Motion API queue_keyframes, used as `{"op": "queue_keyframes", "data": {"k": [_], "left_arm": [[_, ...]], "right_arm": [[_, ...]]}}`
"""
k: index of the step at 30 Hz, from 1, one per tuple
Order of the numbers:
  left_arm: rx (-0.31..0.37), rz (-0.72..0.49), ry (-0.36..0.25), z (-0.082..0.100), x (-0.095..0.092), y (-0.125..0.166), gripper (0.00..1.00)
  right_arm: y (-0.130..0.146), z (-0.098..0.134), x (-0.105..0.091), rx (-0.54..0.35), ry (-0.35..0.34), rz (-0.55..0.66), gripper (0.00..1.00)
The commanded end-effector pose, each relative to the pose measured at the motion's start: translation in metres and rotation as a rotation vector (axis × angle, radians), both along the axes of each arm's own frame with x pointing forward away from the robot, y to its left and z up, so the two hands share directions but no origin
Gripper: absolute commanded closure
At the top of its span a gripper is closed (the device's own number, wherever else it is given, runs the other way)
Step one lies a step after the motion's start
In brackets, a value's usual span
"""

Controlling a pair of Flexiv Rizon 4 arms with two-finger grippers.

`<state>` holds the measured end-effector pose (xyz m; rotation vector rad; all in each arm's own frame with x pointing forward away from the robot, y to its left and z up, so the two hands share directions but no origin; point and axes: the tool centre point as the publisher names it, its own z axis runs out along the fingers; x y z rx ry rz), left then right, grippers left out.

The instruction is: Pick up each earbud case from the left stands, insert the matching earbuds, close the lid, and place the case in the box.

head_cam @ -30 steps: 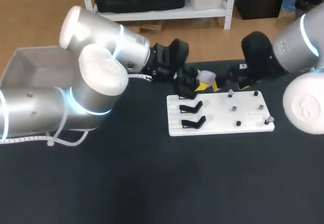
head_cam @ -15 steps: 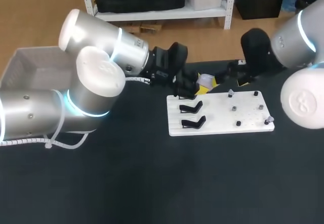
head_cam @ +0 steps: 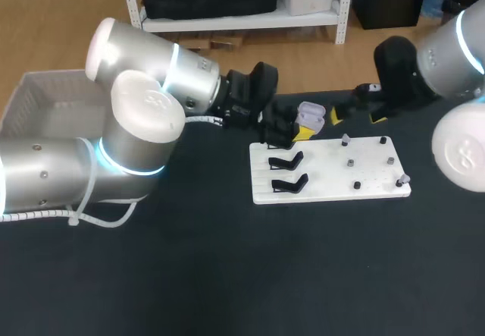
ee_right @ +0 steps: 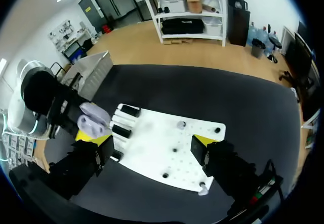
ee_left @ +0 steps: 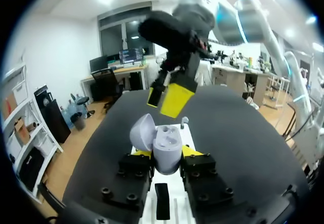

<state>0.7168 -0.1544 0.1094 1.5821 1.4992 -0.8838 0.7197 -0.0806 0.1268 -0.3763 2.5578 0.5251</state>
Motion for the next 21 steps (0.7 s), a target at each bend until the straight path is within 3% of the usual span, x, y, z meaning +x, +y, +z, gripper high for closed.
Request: {"op": "queue_keyframes", "data": {"k": [1, 8, 15, 21], "left_arm": [[-0.095, 0.018, 0.017, 0.003, -0.004, 0.010, 1.00], [-0.210, 0.052, 0.039, 0.019, -0.003, 0.015, 1.00], [-0.287, 0.066, 0.073, 0.033, 0.000, 0.013, 1.00], [-0.291, 0.046, 0.081, 0.036, 0.001, 0.007, 1.00]], "right_arm": [[-0.018, 0.009, -0.024, -0.109, -0.021, -0.063, 0.00], [-0.044, 0.003, -0.040, -0.216, -0.001, -0.092, 0.00], [-0.059, -0.003, -0.064, -0.335, -0.023, -0.089, 0.00], [-0.076, -0.021, -0.081, -0.423, -0.043, -0.072, 0.00]]}}
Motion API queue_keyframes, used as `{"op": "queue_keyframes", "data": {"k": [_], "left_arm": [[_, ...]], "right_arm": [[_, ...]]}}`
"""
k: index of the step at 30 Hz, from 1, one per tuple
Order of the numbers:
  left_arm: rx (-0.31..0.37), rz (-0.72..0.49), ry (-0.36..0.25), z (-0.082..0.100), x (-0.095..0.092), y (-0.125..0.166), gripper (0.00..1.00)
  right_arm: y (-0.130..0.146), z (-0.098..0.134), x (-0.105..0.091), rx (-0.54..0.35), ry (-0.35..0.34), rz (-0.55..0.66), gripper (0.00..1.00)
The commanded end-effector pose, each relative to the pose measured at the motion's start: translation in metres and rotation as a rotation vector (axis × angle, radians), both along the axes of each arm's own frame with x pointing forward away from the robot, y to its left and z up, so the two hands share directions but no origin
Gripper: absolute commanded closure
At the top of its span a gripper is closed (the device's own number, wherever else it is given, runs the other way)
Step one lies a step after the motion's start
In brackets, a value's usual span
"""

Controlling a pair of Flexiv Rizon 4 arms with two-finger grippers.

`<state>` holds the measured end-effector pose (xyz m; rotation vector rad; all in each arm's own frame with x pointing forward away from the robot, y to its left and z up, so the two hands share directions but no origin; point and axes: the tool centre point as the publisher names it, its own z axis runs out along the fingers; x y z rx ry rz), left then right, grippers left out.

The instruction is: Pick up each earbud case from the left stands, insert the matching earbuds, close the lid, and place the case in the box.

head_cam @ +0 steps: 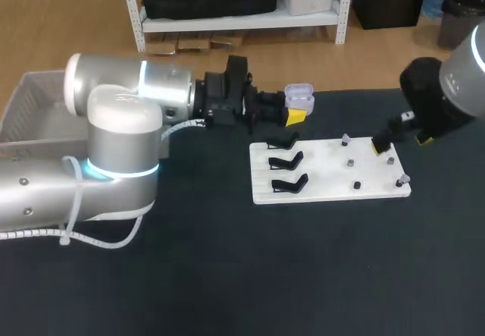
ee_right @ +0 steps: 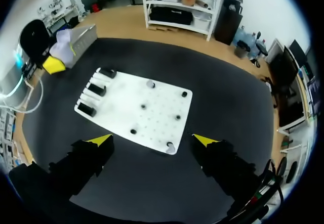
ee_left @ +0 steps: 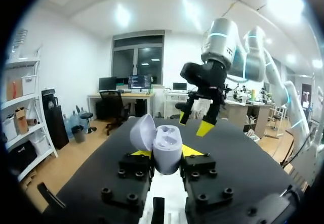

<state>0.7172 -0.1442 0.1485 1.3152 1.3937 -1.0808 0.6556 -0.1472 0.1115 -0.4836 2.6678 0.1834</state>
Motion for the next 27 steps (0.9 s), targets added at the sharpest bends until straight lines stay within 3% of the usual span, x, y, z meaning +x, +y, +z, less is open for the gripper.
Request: {"op": "queue_keyframes", "data": {"k": [1, 16, 25, 27], "left_arm": [[-0.013, -0.010, 0.009, -0.004, 0.001, -0.004, 1.00], [0.005, -0.030, 0.010, -0.006, 0.008, -0.016, 1.00], [0.005, -0.030, 0.010, -0.006, 0.008, -0.016, 1.00], [0.005, -0.030, 0.010, -0.006, 0.008, -0.016, 1.00]], "right_arm": [[-0.011, -0.007, -0.018, -0.149, -0.089, -0.071, 0.00], [-0.029, -0.036, -0.026, -0.415, -0.092, -0.003, 0.00], [-0.038, -0.053, -0.026, -0.481, -0.068, 0.016, 0.00], [-0.036, -0.059, -0.025, -0.490, -0.058, 0.031, 0.17]]}}
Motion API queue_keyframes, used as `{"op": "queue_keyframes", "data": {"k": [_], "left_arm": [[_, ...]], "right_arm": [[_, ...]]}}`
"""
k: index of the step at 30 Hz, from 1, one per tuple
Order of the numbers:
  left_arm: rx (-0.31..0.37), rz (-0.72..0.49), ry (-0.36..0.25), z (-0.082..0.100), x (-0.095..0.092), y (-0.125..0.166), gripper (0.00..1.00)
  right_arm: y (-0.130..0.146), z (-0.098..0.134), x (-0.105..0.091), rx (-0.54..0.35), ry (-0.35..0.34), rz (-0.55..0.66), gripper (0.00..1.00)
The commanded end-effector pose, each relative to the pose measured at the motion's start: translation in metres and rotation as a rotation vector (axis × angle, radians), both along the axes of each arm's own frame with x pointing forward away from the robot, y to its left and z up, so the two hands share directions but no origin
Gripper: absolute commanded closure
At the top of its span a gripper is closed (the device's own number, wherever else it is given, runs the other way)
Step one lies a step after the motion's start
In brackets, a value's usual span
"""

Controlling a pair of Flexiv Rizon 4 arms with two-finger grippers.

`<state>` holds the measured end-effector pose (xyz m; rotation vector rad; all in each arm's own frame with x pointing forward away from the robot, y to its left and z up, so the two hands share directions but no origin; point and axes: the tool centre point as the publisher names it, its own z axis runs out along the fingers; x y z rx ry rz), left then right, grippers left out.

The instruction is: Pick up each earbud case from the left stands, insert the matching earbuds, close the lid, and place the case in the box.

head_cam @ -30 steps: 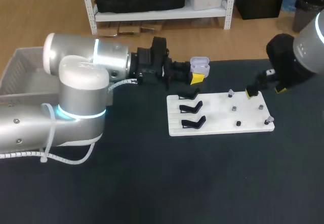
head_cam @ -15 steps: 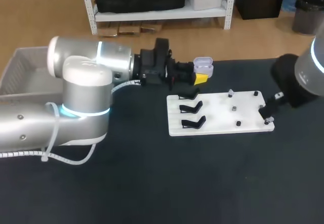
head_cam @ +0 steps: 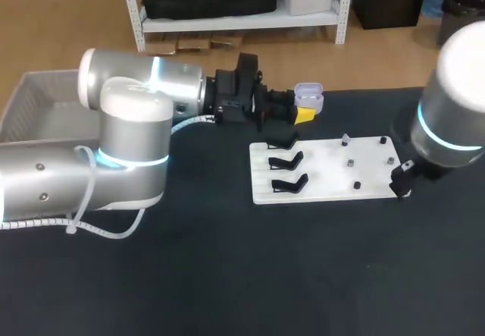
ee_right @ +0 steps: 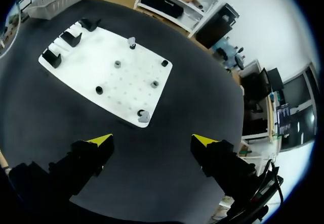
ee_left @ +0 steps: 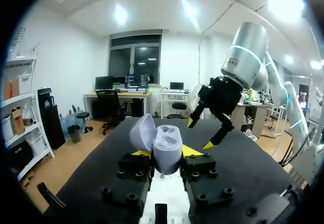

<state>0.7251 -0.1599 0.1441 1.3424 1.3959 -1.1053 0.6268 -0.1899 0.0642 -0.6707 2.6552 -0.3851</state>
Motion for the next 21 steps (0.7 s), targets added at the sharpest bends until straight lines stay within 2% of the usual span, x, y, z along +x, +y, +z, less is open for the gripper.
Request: {"op": "queue_keyframes", "data": {"k": [1, 4, 11, 15, 21], "left_arm": [[-0.006, 0.000, -0.004, -0.002, 0.000, 0.000, 1.00], [-0.006, 0.000, -0.004, -0.002, 0.000, 0.000, 1.00], [-0.006, 0.000, -0.004, -0.002, 0.000, 0.000, 1.00], [-0.006, 0.000, -0.004, -0.002, 0.000, 0.000, 1.00], [-0.006, 0.000, -0.004, -0.002, 0.000, 0.000, 1.00]], "right_arm": [[0.007, -0.015, 0.004, -0.069, -0.018, -0.008, 0.22], [0.012, -0.021, 0.006, -0.067, -0.004, 0.006, 0.27], [0.017, -0.028, 0.012, -0.033, 0.008, -0.001, 0.24], [0.017, -0.033, 0.015, -0.001, 0.026, -0.015, 0.25], [0.014, -0.038, 0.020, 0.063, 0.043, -0.048, 0.41]]}}
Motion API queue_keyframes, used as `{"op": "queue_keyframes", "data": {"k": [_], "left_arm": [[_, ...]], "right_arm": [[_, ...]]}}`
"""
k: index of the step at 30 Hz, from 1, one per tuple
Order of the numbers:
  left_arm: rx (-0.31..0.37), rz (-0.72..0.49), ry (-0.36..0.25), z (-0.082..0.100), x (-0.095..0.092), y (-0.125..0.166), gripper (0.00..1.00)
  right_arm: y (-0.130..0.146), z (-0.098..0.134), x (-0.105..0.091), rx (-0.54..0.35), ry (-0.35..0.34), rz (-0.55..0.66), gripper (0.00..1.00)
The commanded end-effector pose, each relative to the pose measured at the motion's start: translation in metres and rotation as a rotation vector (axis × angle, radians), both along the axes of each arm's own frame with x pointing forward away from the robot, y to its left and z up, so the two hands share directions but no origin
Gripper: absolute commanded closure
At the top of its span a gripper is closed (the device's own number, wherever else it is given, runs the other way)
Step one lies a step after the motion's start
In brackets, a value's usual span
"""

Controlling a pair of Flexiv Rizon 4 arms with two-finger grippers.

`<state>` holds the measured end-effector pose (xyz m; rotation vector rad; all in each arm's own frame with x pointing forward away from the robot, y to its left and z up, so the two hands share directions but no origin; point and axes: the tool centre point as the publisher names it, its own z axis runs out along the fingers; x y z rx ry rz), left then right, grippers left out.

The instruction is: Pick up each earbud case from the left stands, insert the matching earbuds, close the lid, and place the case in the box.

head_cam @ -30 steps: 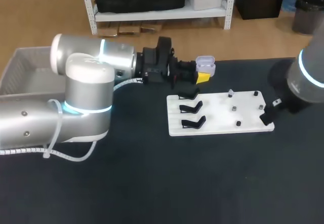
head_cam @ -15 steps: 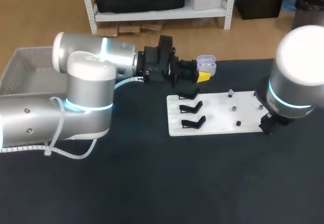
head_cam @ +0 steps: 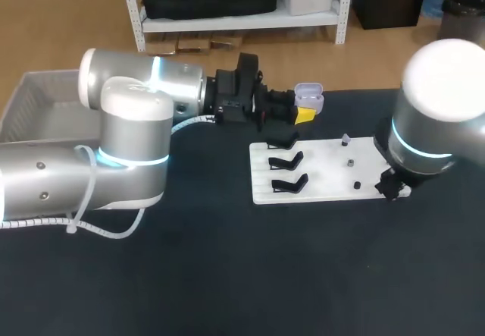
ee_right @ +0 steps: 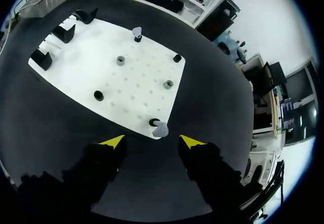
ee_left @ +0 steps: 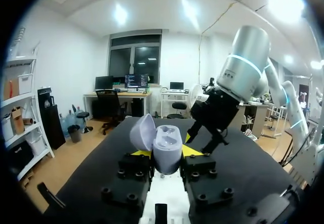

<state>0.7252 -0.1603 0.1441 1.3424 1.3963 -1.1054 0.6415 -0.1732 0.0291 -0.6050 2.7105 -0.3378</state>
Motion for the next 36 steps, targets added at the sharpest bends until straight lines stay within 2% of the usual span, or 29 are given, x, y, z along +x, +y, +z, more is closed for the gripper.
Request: {"op": "queue_keyframes", "data": {"k": [1, 3, 19, 23, 36], "left_arm": [[-0.007, 0.000, -0.004, -0.002, 0.000, 0.000, 1.00], [-0.007, 0.000, -0.004, -0.002, 0.000, 0.000, 1.00], [-0.007, 0.000, -0.004, -0.002, 0.000, 0.000, 1.00], [-0.007, 0.000, -0.004, -0.002, 0.000, 0.000, 1.00], [-0.007, 0.000, -0.004, -0.002, 0.000, 0.000, 1.00]], "right_arm": [[-0.003, -0.003, 0.007, 0.027, 0.004, 0.001, 0.49], [-0.003, -0.003, 0.010, 0.032, 0.006, 0.003, 0.52], [-0.006, 0.000, 0.016, 0.067, 0.099, 0.094, 0.51], [-0.007, 0.002, 0.014, 0.067, 0.120, 0.119, 0.55], [-0.006, -0.010, 0.014, 0.078, 0.136, 0.119, 0.54]]}}
